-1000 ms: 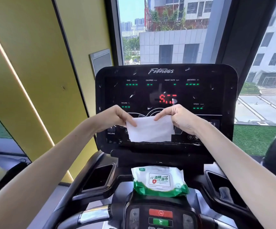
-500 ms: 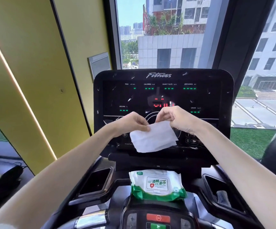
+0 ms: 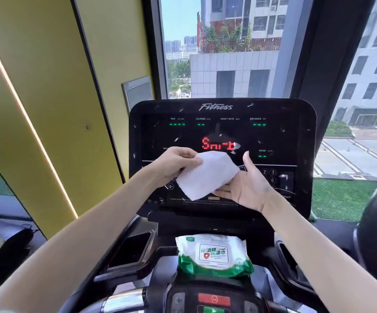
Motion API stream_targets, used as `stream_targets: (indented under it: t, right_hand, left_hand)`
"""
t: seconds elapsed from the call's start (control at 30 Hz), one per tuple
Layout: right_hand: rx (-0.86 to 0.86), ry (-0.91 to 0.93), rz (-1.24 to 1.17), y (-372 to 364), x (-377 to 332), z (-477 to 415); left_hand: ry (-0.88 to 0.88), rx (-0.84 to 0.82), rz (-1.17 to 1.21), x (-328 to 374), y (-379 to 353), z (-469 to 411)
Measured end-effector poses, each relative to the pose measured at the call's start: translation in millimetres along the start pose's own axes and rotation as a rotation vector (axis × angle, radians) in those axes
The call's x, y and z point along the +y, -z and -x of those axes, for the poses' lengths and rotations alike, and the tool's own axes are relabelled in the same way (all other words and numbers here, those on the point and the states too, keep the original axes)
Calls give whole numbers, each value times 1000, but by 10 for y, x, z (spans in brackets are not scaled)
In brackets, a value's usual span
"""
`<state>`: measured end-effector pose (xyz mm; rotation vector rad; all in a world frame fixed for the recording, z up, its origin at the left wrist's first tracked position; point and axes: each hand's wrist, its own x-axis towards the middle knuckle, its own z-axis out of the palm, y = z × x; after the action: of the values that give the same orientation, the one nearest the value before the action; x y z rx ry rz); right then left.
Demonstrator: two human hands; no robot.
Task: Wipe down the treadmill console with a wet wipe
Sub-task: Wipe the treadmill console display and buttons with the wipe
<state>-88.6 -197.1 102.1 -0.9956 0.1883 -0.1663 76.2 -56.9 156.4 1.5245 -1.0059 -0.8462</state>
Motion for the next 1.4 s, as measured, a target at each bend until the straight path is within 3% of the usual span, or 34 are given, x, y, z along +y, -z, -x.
stream_targets:
  t: [0.1,0.13,0.27,0.37,0.53,0.7,0.83,0.93,1.07,1.23,1.4]
  right_hand:
    - [37,84,-250,-55,96,-46]
    - [57,119,-233,-85,122,-63]
    - [196,248,309,-211,223,-152]
    - [271,340,290,-273,185,-157]
    - [188,377,368,-225,94,-84]
    - [149,298,408,-190,126,-77]
    - [183,300,413,-199,75,-111]
    - [213,273,436,-224,84,-134]
    - [207,163,442,-283,82,-146]
    - [283,253,882,-362,128,-182]
    - [392,228,920,-368,166,-275]
  left_hand:
    - [35,147,122,-69,-4,17]
    - [45,175,175,-84,-10,23]
    - [60,201,270,-89,-56,79]
    - [3,141,252,-87,-17,140]
    - [-45,-7,172,-203,107,214]
    - [-14,12,135,-296,80,265]
    - [71,113,286,-234,55,284]
    - [128,143,83,-253,8,302]
    - [57,248,-134,-288,-89,315]
    - [-39,323,-232,-274,-209,335]
    - [-180,490,-490,-312,-429,407]
